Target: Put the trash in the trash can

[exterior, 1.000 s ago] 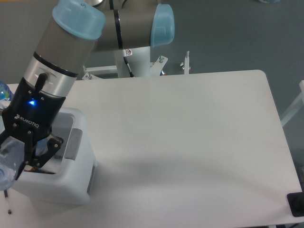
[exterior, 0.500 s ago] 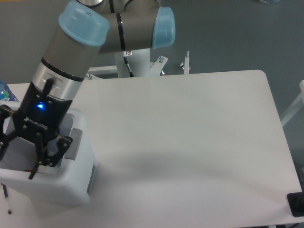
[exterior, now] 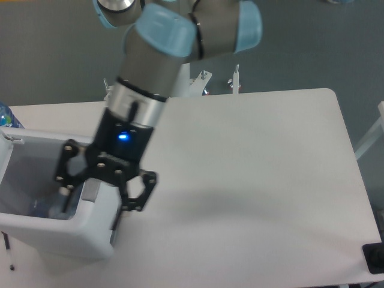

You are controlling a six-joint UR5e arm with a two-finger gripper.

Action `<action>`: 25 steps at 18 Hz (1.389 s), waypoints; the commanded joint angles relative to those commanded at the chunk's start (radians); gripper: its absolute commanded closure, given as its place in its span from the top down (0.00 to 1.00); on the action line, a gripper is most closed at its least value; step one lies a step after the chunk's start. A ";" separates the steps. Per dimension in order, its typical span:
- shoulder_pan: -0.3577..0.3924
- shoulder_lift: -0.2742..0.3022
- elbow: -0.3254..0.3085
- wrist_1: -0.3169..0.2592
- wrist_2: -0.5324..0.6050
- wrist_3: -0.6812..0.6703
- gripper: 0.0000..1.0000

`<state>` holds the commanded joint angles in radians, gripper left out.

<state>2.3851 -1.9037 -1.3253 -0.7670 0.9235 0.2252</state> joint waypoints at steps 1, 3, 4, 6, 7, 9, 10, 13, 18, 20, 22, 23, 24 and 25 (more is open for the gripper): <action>0.017 0.000 0.002 -0.002 0.001 0.020 0.88; 0.055 -0.003 0.000 -0.002 0.006 0.049 0.93; 0.065 -0.005 0.002 -0.002 0.006 0.066 0.94; 0.081 -0.006 -0.005 -0.003 0.009 0.101 0.96; 0.095 -0.006 -0.009 -0.005 0.009 0.126 0.99; 0.120 -0.011 -0.028 -0.006 0.012 0.176 1.00; 0.150 -0.012 -0.046 -0.005 0.014 0.201 1.00; 0.221 -0.024 -0.081 -0.006 0.014 0.285 1.00; 0.296 -0.084 -0.089 -0.009 0.015 0.419 1.00; 0.301 -0.095 -0.086 -0.012 0.021 0.419 1.00; 0.301 -0.097 -0.092 -0.020 0.072 0.446 1.00; 0.301 -0.097 -0.097 -0.021 0.118 0.480 1.00; 0.302 -0.097 -0.098 -0.025 0.156 0.515 1.00; 0.302 -0.097 -0.098 -0.032 0.181 0.546 1.00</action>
<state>2.6875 -2.0003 -1.4235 -0.7991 1.1042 0.7713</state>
